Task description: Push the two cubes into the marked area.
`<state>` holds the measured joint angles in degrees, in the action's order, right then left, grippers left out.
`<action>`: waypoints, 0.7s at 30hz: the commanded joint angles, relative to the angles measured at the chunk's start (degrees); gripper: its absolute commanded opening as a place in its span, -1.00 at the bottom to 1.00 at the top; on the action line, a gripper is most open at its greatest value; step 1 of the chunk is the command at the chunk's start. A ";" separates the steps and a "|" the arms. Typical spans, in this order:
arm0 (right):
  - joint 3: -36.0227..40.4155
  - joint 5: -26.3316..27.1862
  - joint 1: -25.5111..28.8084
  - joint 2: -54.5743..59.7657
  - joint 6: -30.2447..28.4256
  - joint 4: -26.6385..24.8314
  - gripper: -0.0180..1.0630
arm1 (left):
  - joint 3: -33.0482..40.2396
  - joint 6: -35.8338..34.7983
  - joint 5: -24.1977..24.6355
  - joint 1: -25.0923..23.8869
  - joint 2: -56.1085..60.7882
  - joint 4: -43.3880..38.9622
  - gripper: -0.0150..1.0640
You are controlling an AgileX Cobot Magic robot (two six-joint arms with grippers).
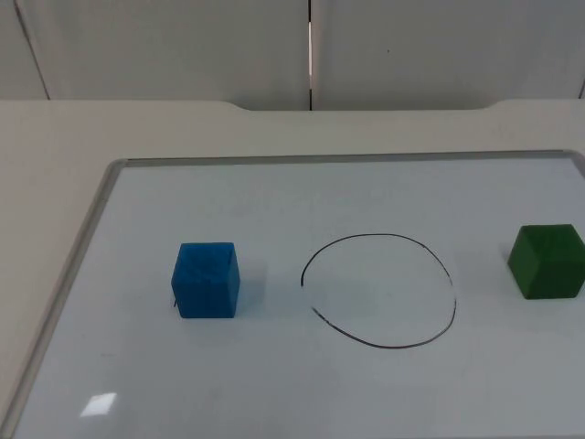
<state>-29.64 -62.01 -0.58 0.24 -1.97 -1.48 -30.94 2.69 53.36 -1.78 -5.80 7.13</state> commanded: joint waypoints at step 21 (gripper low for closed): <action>0.13 0.20 -0.10 -0.24 0.17 -0.29 0.98 | -0.22 22.86 -7.90 0.09 -28.35 29.49 0.97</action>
<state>-29.64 -62.01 -0.58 0.24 -1.97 -1.48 -30.94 22.89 46.60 -1.78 -32.11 32.81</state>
